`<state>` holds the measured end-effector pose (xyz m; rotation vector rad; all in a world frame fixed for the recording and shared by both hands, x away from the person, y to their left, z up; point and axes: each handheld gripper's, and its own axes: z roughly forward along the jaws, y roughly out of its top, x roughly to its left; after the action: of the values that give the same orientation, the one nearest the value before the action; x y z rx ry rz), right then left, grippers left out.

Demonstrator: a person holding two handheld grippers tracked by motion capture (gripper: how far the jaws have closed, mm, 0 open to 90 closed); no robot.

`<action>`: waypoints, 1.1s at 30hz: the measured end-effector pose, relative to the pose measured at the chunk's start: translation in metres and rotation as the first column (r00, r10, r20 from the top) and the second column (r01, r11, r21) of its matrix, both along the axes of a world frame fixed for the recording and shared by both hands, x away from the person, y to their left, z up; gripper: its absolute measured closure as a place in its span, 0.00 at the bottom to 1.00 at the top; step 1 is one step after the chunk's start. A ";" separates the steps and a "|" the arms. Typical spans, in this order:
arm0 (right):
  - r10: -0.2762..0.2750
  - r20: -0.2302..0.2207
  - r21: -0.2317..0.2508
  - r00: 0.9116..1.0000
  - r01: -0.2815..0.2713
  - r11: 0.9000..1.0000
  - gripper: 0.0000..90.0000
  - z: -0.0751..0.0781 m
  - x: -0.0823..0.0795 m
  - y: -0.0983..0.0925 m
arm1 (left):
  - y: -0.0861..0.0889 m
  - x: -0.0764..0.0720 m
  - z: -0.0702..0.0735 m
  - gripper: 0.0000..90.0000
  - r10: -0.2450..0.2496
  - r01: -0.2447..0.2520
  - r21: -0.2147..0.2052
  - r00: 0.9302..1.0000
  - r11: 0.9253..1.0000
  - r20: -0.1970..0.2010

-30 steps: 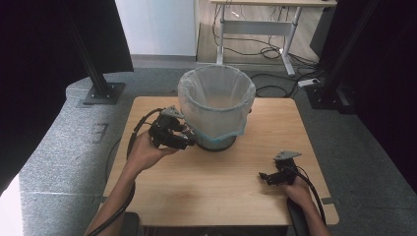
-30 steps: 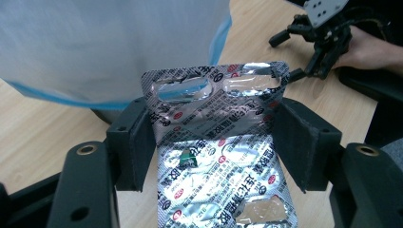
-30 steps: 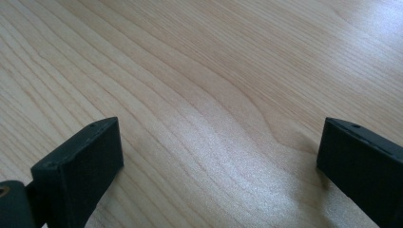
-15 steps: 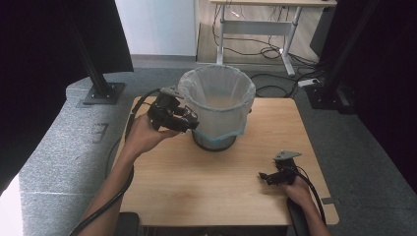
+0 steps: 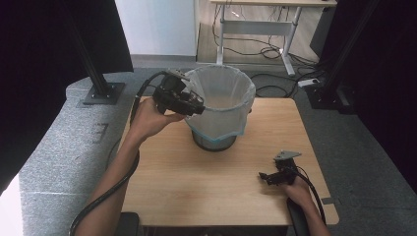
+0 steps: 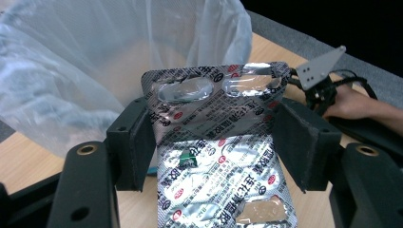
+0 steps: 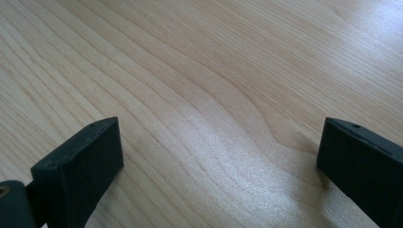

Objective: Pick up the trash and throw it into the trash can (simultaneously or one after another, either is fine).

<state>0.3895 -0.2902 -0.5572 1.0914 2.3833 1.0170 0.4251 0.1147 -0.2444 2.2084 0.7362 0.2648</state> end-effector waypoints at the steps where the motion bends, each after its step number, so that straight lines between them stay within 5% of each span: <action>1: 0.000 0.000 0.000 1.000 0.000 1.000 0.01 0.000 0.000 0.000 | -0.001 0.002 0.002 0.38 0.002 -0.002 0.000 1.000 1.000 0.002; 33: 0.005 -0.001 -0.001 1.000 -0.005 1.000 0.00 0.000 0.000 0.000 | -0.042 0.068 0.022 0.38 0.093 -0.093 0.014 0.995 0.996 0.023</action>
<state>0.3894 -0.2899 -0.5573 1.0866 2.3879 1.0164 0.4930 0.0730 -0.2229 2.1853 0.8287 0.3421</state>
